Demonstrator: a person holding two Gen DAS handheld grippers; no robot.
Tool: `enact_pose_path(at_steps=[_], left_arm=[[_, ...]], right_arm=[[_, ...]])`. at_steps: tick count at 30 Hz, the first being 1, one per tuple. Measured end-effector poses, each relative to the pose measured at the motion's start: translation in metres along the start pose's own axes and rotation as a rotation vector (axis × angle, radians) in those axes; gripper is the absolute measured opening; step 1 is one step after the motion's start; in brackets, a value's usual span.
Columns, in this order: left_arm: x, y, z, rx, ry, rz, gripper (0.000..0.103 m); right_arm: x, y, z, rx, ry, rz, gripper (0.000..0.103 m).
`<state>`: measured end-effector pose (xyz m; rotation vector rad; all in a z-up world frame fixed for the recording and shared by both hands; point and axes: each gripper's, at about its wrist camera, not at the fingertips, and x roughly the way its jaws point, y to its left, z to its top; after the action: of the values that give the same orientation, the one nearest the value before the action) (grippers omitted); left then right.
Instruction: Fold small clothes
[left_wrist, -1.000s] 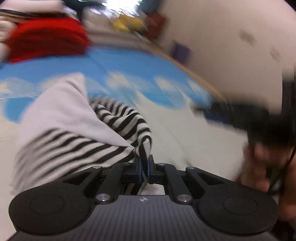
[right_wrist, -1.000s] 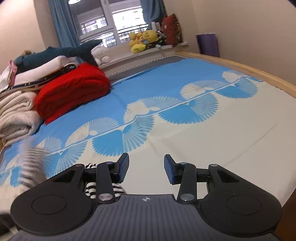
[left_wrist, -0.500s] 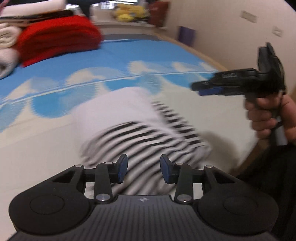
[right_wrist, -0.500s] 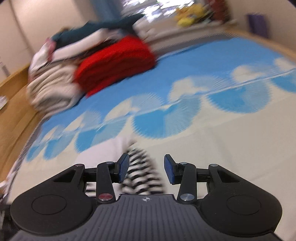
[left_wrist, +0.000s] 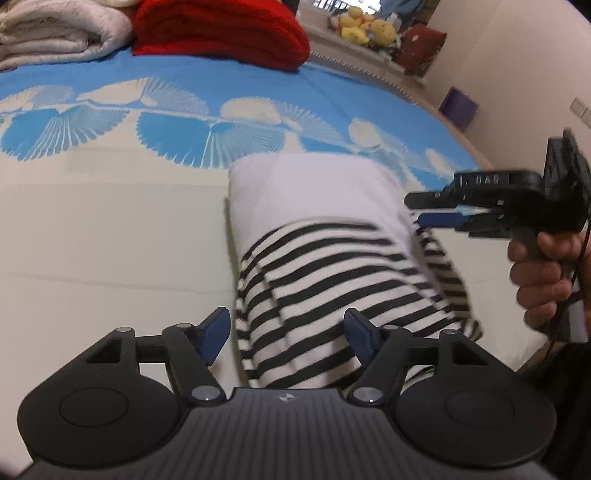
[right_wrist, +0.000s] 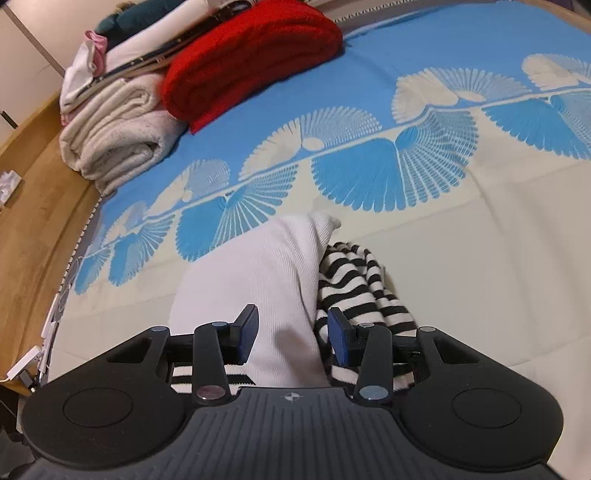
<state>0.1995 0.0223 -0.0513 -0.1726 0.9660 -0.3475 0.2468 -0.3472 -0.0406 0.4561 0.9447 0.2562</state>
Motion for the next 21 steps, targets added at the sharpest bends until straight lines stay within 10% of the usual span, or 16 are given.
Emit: enact_pose_path(at_steps=[5,9,15,18,21], left_arm=[[0.016,0.01,-0.005,-0.058,0.063,-0.035,0.078],[0.02,0.014,-0.003,-0.091,0.073,-0.05,0.079],[0.027,-0.003,-0.006,-0.028,0.083,-0.099,0.083],[0.031,-0.019,-0.011,0.062,0.097,-0.087,0.083],[0.041,-0.025,-0.018,0.109,0.148,-0.065,0.083]], right_arm=[[0.021,0.005,0.0,0.026,0.025,-0.031,0.043],[0.024,0.011,-0.002,0.011,0.008,-0.024,0.005],[-0.037,-0.011,0.002,0.154,-0.228,0.142,0.002],[-0.056,-0.026,-0.003,0.148,-0.243,0.048,0.002],[-0.031,-0.048,-0.008,0.181,-0.079,-0.125,0.002]])
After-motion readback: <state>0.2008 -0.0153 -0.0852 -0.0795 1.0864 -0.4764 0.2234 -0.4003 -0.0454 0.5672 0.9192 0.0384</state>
